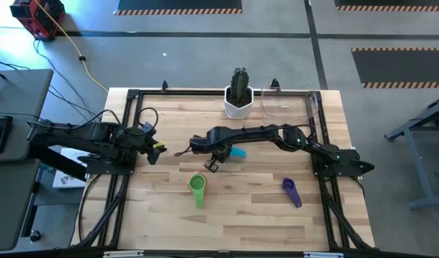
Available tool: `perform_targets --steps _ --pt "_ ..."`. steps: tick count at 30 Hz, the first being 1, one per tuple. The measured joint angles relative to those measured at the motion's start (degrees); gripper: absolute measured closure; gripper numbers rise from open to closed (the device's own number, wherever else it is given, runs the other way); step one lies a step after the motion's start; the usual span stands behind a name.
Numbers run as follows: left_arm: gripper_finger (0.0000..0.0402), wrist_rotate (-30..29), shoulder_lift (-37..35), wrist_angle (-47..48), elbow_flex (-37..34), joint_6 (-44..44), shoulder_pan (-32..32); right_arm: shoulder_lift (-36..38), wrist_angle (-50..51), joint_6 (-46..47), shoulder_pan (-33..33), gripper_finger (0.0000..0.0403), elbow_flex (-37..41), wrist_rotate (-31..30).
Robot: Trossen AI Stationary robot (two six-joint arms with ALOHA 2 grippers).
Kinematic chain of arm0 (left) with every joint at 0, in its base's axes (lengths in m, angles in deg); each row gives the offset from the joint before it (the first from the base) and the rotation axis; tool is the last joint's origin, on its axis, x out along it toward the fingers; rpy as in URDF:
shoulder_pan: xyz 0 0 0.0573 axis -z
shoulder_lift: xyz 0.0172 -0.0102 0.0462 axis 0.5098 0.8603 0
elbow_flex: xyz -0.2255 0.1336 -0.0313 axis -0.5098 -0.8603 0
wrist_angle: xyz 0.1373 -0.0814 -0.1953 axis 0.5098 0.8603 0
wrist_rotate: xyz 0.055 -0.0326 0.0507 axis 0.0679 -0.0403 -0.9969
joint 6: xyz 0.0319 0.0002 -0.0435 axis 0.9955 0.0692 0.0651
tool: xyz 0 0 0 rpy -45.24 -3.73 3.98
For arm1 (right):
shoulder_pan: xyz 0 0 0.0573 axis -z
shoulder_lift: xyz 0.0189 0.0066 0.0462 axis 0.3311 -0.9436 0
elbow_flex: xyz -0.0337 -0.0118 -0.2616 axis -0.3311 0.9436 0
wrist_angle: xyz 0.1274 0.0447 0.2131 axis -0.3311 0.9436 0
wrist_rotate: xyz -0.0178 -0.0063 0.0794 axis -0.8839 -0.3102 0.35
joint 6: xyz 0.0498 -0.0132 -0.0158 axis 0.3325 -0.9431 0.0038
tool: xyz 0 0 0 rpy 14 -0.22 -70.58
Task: Nest measuring cups in basket
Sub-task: Put the light blue measuring cup on top of the green measuring cup
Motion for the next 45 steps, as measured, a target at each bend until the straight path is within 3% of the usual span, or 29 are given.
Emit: perform_targets --steps 17,25,34,39,45 --pt "0.0298 0.0 0.0 0.5 0.0 3.5 0.0 5.3 -1.9 13.1 -3.5 0.0402 0.0 4.1" --pt "0.0298 0.5 0.0 0.4 0.0 10.1 0.0 6.2 -2.5 27.2 -7.1 0.0403 -4.9 7.4" --pt "0.0298 6.2 0.0 0.5 0.0 16.3 0.0 7.5 -7.3 45.8 -11.5 0.0403 -8.1 8.1" --pt "0.0298 7.3 0.0 0.5 0.0 17.6 0.0 7.5 -13.0 54.7 -13.8 0.0403 -8.1 5.5" --pt "0.0298 7.4 0.0 0.4 0.0 17.5 0.0 7.5 -19.2 62.1 -15.7 0.0403 -8.1 -3.2"
